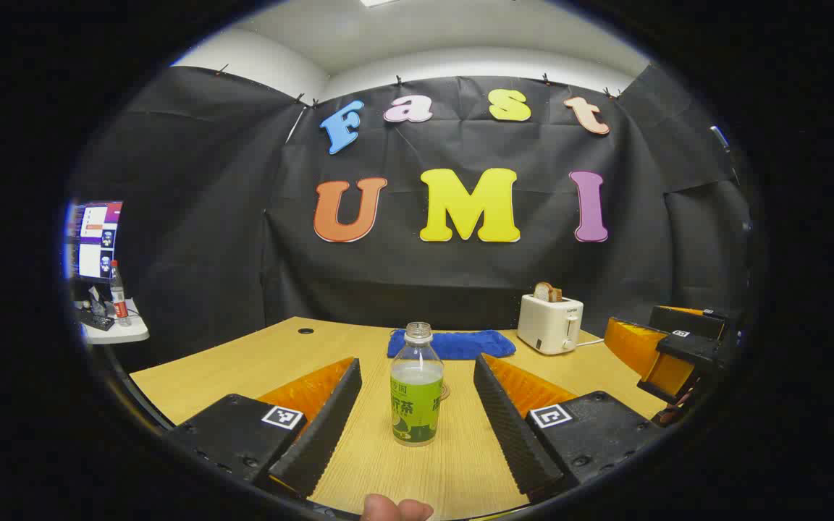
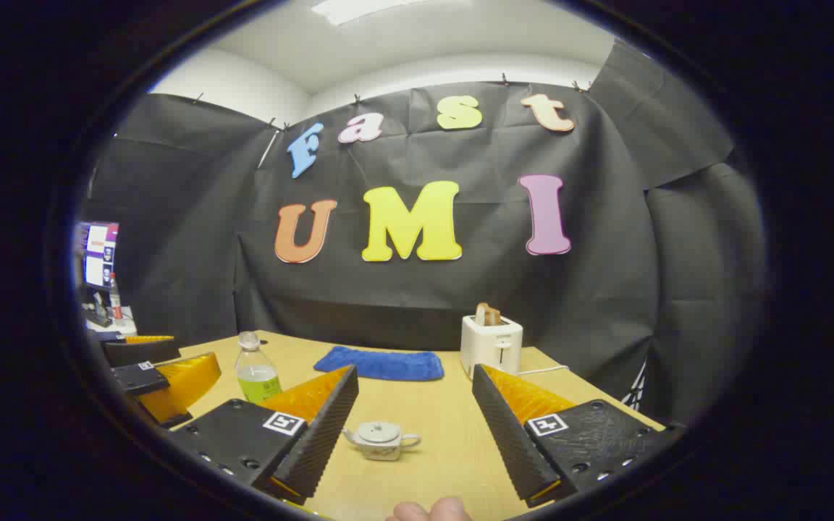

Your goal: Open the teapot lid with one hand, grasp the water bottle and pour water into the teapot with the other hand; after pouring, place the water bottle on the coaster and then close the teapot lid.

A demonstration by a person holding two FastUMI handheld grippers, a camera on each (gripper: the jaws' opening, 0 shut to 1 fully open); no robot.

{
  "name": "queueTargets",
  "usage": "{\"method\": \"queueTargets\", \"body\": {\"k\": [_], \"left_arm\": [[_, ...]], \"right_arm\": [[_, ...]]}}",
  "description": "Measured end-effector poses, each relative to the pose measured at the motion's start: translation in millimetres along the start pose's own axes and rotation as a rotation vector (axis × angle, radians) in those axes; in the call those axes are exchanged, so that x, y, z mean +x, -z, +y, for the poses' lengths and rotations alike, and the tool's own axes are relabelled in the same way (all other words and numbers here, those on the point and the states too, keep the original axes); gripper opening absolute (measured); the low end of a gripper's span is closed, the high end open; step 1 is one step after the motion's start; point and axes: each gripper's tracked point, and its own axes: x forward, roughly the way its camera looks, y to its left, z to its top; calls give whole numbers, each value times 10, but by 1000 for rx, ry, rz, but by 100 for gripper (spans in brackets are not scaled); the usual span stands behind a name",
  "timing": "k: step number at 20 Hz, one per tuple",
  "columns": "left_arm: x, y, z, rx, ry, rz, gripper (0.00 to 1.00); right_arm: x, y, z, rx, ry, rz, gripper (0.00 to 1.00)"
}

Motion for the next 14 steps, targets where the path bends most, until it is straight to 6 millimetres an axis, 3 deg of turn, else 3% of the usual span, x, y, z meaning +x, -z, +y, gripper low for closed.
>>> {"method": "queueTargets", "body": {"k": [14], "left_arm": [[37,45,68,-7,7,13,98]], "right_arm": [[-31,137,3,-21,20,17,95]]}}
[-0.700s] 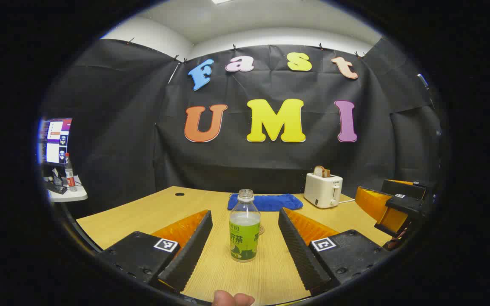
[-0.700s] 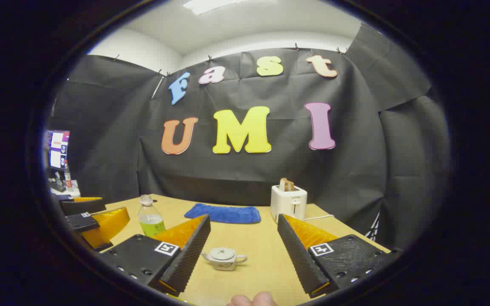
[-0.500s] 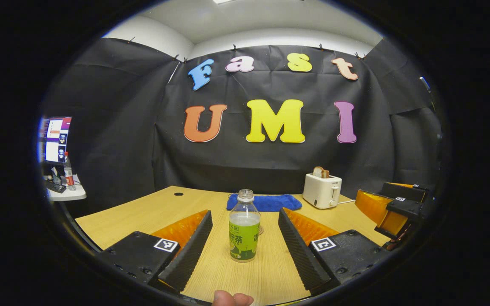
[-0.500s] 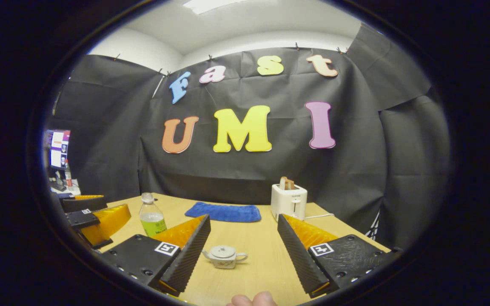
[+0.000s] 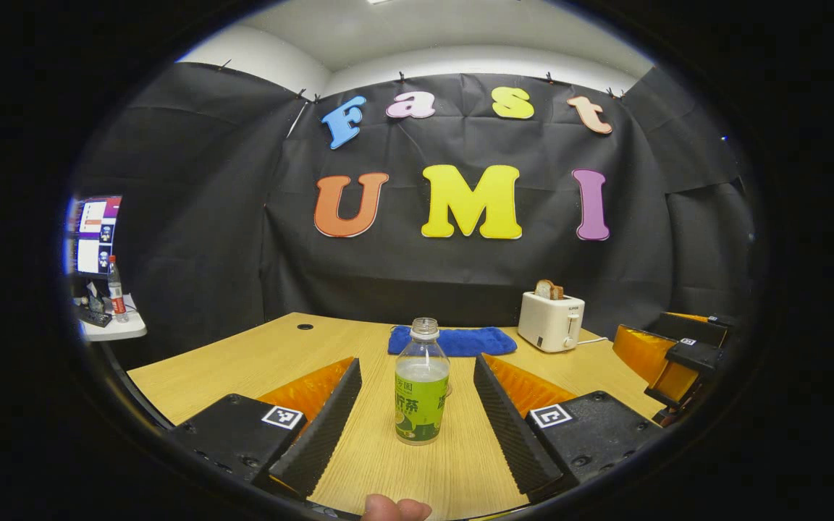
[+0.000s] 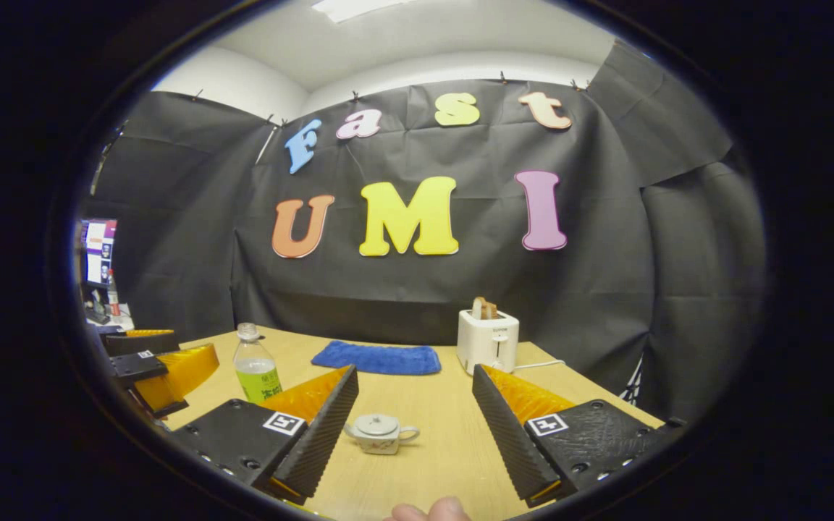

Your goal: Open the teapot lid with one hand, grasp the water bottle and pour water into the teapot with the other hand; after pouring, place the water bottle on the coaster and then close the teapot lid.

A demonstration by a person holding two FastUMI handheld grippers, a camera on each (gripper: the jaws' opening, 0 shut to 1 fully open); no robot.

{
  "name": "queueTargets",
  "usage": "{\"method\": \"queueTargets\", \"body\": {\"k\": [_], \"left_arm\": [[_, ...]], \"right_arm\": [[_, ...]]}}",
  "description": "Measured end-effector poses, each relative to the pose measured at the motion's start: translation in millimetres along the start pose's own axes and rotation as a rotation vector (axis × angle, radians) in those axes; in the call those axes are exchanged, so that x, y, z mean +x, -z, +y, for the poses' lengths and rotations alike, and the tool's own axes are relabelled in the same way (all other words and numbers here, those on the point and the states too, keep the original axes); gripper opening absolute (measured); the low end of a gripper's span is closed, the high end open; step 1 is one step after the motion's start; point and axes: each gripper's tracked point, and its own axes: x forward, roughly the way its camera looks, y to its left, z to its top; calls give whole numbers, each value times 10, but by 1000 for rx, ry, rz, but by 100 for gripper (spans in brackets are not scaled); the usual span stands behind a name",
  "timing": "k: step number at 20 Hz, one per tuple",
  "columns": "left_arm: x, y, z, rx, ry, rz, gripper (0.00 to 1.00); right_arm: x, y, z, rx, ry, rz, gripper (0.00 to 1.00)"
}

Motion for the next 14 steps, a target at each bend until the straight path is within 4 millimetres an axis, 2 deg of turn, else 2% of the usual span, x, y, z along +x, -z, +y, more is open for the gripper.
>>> {"method": "queueTargets", "body": {"k": [9,12,14], "left_arm": [[-17,-33,31,21,-10,-11,98],[-49,-123,33,41,-18,-40,98],[-51,-114,32,37,-24,-40,98]], "right_arm": [[108,110,29,19,0,-1,95],[172,228,68,32,-21,24,98],[213,281,57,28,-27,41,95]]}}
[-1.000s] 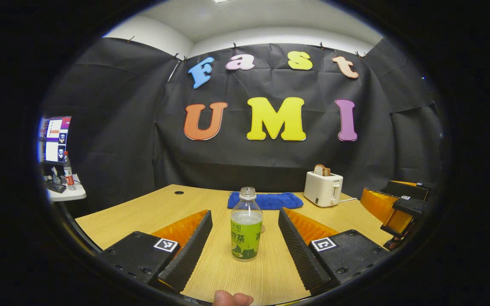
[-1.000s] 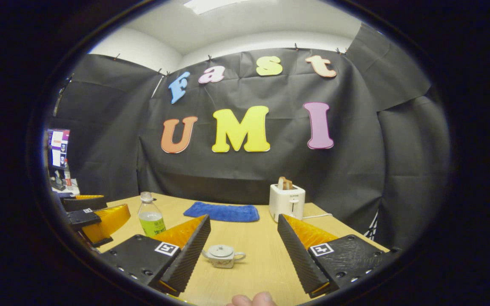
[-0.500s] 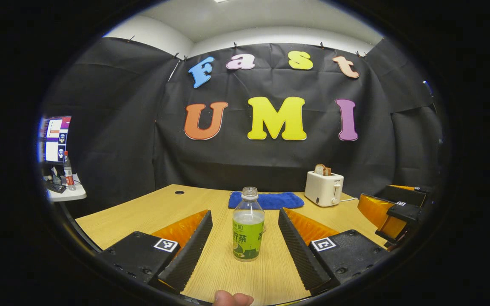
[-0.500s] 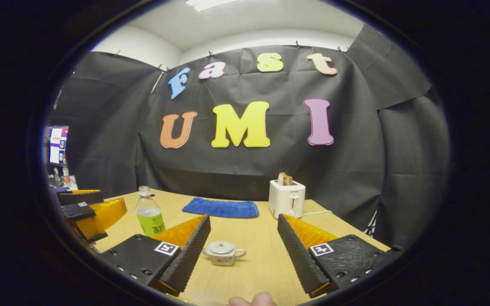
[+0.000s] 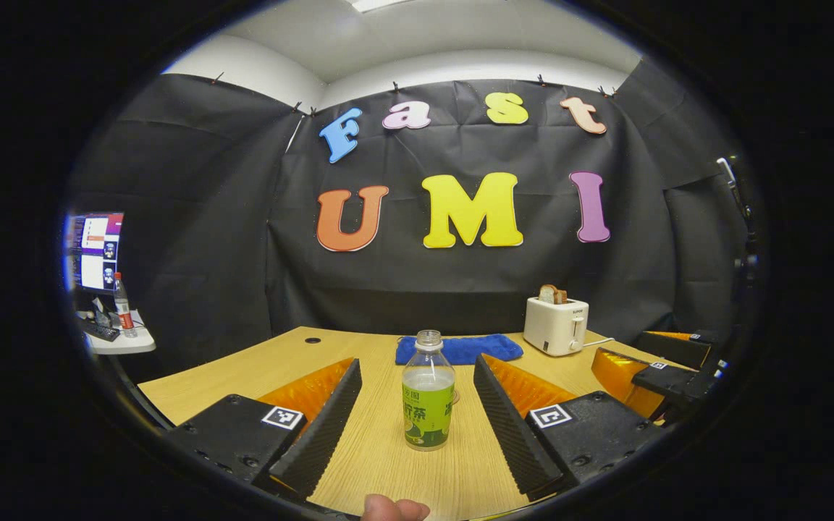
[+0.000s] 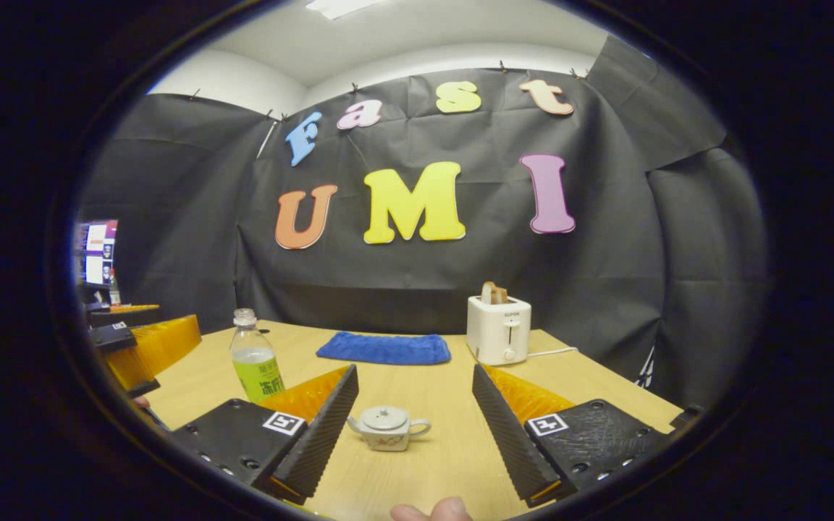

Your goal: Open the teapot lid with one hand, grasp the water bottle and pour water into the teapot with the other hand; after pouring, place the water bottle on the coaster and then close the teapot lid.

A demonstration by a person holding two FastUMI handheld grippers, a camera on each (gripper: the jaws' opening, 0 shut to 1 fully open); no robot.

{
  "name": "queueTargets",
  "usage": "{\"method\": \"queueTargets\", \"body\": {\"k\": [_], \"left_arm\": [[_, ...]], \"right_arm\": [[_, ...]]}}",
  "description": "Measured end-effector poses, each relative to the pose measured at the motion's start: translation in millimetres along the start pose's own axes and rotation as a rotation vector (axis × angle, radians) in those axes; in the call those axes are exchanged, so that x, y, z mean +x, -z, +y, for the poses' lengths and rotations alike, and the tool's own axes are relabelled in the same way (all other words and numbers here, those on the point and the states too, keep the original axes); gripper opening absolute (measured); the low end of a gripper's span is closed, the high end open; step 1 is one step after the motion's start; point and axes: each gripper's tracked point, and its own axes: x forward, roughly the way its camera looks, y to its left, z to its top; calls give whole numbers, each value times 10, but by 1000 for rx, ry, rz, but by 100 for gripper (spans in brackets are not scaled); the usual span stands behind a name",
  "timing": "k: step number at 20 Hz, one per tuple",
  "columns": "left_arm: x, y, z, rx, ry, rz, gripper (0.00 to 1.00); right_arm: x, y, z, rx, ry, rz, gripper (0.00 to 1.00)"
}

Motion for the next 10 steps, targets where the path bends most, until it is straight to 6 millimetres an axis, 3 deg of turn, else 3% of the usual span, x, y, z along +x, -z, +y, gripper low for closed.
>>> {"method": "queueTargets", "body": {"k": [6,10], "left_arm": [[0,20,44,0,-5,14,98],[35,42,121,-4,-15,20,98]], "right_arm": [[158,192,-16,-20,-12,32,95],[380,480,151,-59,-45,92,95]]}}
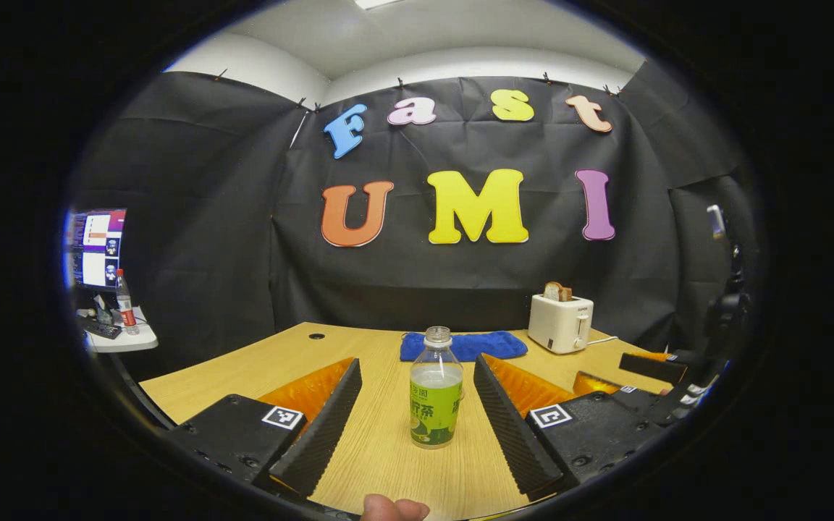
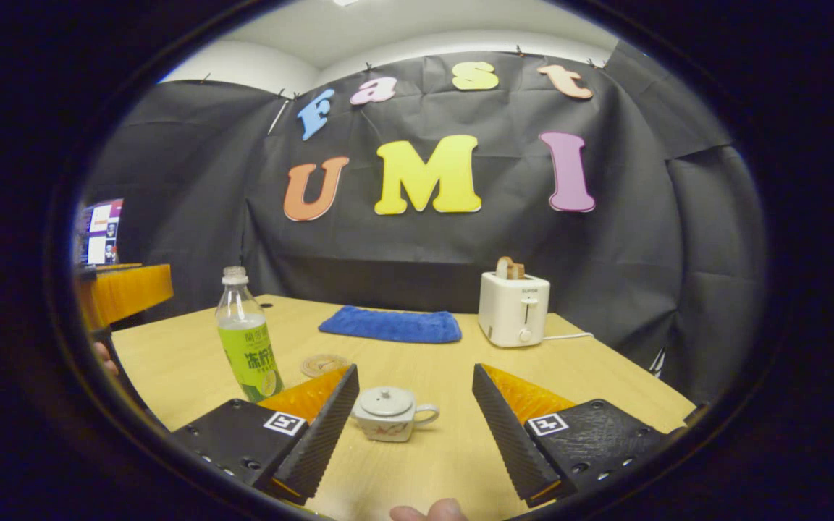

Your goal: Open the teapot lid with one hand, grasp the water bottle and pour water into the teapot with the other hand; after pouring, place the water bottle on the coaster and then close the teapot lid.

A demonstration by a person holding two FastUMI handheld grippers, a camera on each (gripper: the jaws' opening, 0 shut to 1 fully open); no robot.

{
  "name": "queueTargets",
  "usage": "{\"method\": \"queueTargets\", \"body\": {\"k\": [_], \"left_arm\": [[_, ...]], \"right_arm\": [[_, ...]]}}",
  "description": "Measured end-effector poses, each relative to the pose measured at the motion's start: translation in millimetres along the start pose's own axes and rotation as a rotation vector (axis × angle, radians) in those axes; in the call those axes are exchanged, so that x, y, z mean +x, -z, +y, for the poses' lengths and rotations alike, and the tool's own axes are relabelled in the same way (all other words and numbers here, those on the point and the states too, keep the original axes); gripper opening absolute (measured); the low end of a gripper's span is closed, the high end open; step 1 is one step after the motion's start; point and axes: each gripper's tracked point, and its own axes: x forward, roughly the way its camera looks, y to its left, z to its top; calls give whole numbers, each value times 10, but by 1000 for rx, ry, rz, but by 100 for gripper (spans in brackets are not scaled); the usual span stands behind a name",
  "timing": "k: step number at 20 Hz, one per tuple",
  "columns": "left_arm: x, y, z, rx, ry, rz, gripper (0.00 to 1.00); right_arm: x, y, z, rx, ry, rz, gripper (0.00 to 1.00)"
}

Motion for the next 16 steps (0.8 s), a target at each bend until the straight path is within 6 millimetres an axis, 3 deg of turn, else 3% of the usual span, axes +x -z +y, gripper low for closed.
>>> {"method": "queueTargets", "body": {"k": [10,11,15,16], "left_arm": [[30,48,135,-12,-21,17,98],[35,54,137,-10,-22,19,98],[49,77,150,-13,-21,25,98],[60,90,164,-11,-21,28,98]], "right_arm": [[621,294,198,4,-14,100,97],[665,306,204,4,-9,103,92],[752,307,191,17,8,108,49],[759,315,195,29,7,112,43]]}}
